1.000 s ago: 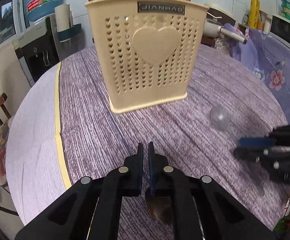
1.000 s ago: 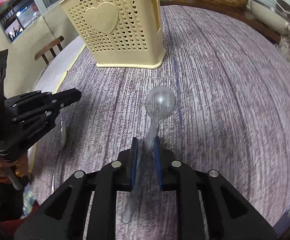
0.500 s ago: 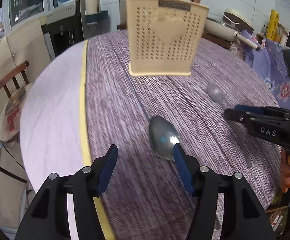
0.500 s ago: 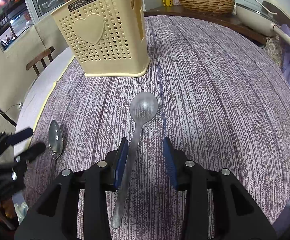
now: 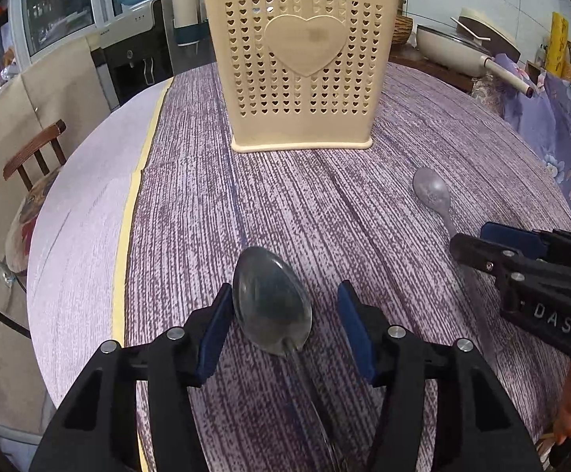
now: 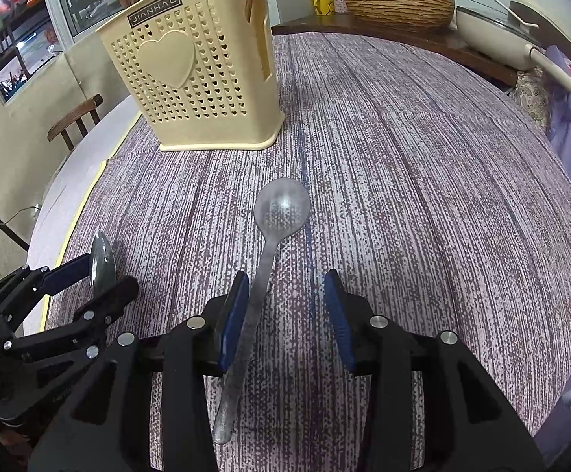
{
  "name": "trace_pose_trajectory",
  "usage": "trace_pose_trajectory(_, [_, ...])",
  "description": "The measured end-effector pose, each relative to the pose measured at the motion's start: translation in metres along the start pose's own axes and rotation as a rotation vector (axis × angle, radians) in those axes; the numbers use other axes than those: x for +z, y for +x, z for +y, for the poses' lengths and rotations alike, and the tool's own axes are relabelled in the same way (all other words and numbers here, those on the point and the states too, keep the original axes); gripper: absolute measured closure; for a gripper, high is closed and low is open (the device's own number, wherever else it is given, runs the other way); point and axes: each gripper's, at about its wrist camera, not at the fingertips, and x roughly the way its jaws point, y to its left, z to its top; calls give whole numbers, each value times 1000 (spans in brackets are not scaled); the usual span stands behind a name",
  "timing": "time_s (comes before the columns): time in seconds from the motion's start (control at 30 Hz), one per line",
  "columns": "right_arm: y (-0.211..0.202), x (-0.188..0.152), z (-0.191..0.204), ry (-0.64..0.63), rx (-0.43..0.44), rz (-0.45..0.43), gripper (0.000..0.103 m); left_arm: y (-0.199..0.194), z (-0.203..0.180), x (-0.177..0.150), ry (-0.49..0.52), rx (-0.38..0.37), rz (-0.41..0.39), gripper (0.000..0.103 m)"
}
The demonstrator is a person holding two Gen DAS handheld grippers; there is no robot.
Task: Organize utensils
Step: 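Lift both spoons and carry them toward the cream basket with both tools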
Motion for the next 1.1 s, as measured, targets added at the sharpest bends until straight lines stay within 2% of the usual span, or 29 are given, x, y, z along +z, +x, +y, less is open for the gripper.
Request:
trace_pose_trajectory(0.17, [2, 6, 0, 29, 10, -2, 62, 3, -2, 6, 10, -6, -2, 66])
trace_pose_trajectory(0.3, [7, 13, 9, 14, -1, 6, 62, 6, 1, 9, 13, -31, -8, 66])
trace_pose_trajectory(0.63, [27, 33, 19, -15, -89, 3, 62, 15, 13, 21, 16, -88, -14, 66])
trace_pose_trajectory(0.83, [30, 34, 22, -34, -116, 1, 64, 14, 10, 21, 36, -59, 11, 64])
trace_pose_trajectory(0.87, [30, 33, 22, -32, -117, 1, 66, 14, 10, 21, 26, -60, 16, 56])
trace_pose_trajectory(0.9, [30, 34, 21, -29, -113, 2, 66, 14, 11, 21, 13, -63, 16, 53])
trace_pose_trajectory(1.07, [30, 35, 19, -23, -109, 6, 66, 13, 10, 19, 10, -36, 16, 54])
trace_pose_trajectory(1.1, [30, 35, 19, -21, -108, 7, 66, 12, 11, 19, 7, -33, 18, 58])
